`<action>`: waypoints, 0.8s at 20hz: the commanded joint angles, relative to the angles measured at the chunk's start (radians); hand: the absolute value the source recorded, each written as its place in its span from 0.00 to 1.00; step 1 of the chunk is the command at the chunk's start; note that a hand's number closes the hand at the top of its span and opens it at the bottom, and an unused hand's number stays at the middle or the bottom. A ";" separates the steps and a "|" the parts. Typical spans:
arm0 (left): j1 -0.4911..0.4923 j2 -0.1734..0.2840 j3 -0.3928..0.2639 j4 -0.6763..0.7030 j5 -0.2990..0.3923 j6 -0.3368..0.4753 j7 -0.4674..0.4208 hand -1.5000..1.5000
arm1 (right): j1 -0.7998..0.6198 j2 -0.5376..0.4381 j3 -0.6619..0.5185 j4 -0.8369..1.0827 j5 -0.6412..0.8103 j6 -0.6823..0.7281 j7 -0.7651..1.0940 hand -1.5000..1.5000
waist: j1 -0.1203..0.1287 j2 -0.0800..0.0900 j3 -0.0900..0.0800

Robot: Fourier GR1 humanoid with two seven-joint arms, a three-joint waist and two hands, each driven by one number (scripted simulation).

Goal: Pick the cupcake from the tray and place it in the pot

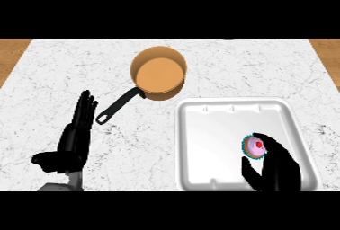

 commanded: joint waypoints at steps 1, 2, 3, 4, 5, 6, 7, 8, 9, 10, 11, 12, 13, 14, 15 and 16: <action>-0.004 -0.004 0.003 0.005 -0.009 -0.015 0.013 0.50 | -0.064 0.000 -0.012 0.071 0.076 -0.098 -0.024 1.00 | 0.002 0.000 0.000; 0.044 -0.013 0.006 -0.006 -0.009 -0.026 -0.022 0.50 | -0.061 -0.020 -0.040 0.041 0.046 -0.066 -0.025 1.00 | 0.002 0.000 0.000; -0.010 -0.006 0.016 -0.025 -0.013 -0.012 0.046 0.50 | -0.082 -0.039 -0.074 0.103 0.002 -0.124 -0.085 1.00 | 0.001 0.000 0.000; 0.042 -0.014 0.000 -0.056 -0.012 -0.028 0.024 0.50 | -0.123 -0.013 -0.076 0.163 0.035 -0.137 -0.064 1.00 | 0.004 0.000 0.000; -0.027 -0.034 0.017 -0.016 -0.041 0.001 0.054 0.50 | -0.034 -0.017 -0.025 0.083 0.055 -0.125 -0.069 1.00 | -0.001 0.000 0.000; 0.037 -0.012 0.018 -0.090 -0.036 -0.019 0.061 0.50 | -0.085 -0.020 -0.044 0.040 0.051 -0.055 -0.042 1.00 | 0.001 -0.001 0.000; 0.005 -0.066 -0.007 -0.011 -0.068 0.014 0.022 0.50 | -0.041 0.012 0.005 0.035 0.125 -0.083 -0.008 1.00 | -0.001 0.000 0.000; 0.037 -0.009 0.052 -0.032 -0.014 -0.060 0.000 0.50 | -0.078 0.010 -0.021 0.106 0.121 -0.121 -0.028 1.00 | 0.001 0.000 0.000; 0.015 -0.068 0.009 -0.033 -0.062 -0.009 0.036 0.50 | -0.082 -0.013 -0.055 0.082 0.054 -0.102 -0.061 1.00 | 0.000 0.000 0.000; 0.011 -0.031 0.006 -0.035 -0.038 -0.032 0.027 0.50 | -0.290 0.039 0.069 0.151 0.168 0.022 0.227 1.00 | 0.021 0.003 -0.001; -0.023 -0.027 0.001 -0.010 -0.027 -0.057 0.023 0.50 | -0.356 0.039 0.071 0.242 0.112 0.021 0.270 1.00 | 0.069 0.019 -0.001; -0.024 -0.037 -0.031 -0.025 -0.048 -0.055 0.018 0.50 | -0.378 0.040 0.061 0.225 0.079 0.061 0.304 1.00 | 0.105 0.029 -0.002; -0.038 -0.026 -0.022 -0.034 -0.040 -0.065 0.020 0.50 | -0.389 0.040 0.047 0.250 0.055 0.065 0.315 1.00 | 0.138 0.044 -0.001; -0.044 -0.036 -0.029 -0.036 -0.038 -0.063 0.024 0.50 | -0.410 0.040 0.036 0.255 0.030 0.080 0.333 1.00 | 0.159 0.055 -0.001; -0.048 -0.039 -0.032 -0.037 -0.036 -0.068 0.016 0.50 | -0.424 0.040 0.027 0.264 0.019 0.083 0.344 1.00 | 0.178 0.069 -0.001; -0.054 -0.042 -0.048 -0.041 -0.042 -0.074 0.017 0.50 | -0.460 0.040 0.027 0.284 0.019 0.095 0.373 1.00 | 0.194 0.069 -0.001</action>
